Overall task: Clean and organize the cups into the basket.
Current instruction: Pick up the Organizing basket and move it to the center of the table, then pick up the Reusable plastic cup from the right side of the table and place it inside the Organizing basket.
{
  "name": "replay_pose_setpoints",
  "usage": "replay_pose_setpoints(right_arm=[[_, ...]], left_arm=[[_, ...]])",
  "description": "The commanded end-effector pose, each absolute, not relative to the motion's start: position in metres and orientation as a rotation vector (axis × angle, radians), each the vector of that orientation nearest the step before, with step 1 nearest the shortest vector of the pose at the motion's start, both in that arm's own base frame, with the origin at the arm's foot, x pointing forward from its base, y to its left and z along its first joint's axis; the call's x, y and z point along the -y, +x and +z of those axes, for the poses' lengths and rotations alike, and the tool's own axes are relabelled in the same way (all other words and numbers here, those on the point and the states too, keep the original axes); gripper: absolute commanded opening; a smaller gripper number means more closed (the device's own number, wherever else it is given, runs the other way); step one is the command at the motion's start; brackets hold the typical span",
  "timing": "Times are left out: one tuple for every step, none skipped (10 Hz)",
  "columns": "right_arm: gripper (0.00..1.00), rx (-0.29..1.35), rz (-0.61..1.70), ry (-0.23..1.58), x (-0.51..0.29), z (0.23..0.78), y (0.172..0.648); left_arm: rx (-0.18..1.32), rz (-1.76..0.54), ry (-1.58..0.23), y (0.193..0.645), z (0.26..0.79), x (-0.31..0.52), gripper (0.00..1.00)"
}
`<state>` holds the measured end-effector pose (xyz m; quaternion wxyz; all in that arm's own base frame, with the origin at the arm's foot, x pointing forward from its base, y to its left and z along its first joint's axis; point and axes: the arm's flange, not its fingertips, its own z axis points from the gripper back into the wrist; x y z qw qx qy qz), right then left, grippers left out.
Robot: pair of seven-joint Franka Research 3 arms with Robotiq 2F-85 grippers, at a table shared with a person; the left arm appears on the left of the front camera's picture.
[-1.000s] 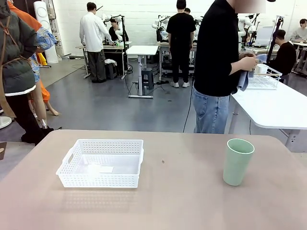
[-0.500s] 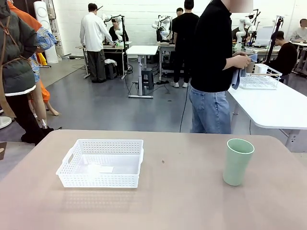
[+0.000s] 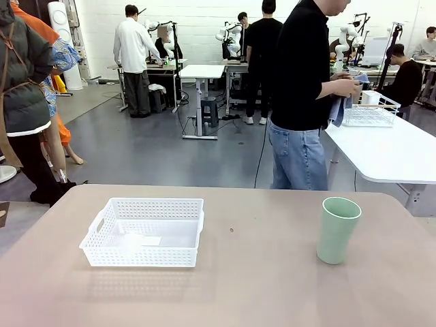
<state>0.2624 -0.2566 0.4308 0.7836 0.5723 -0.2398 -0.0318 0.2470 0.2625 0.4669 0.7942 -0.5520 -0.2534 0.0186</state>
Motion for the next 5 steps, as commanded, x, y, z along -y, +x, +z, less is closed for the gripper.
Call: replay_pose_setpoints(right_arm=[[1.00,0.514,-0.065,1.223,0.2577,0.4295,0.2613],[1.00,0.514,-0.065,1.223,0.2577,0.4295,0.2613],[1.00,0.514,-0.065,1.223,0.2577,0.4295,0.2613],[1.00,0.514,-0.065,1.223,0.2577,0.4295,0.2613],[1.00,0.517,-0.069,1.235,0.2566,0.4308,0.2624]], left_arm=[[0.569,0.024,-1.198,0.2461,0.4687,-0.2649,1.00],[0.569,0.024,-1.198,0.2461,0.4687,-0.2649,1.00],[0.569,0.024,-1.198,0.2461,0.4687,-0.2649,1.00],[0.569,0.024,-1.198,0.2461,0.4687,-0.2649,1.00],[0.545,0.040,-1.187,0.2470,0.4669,-0.2625,1.00]])
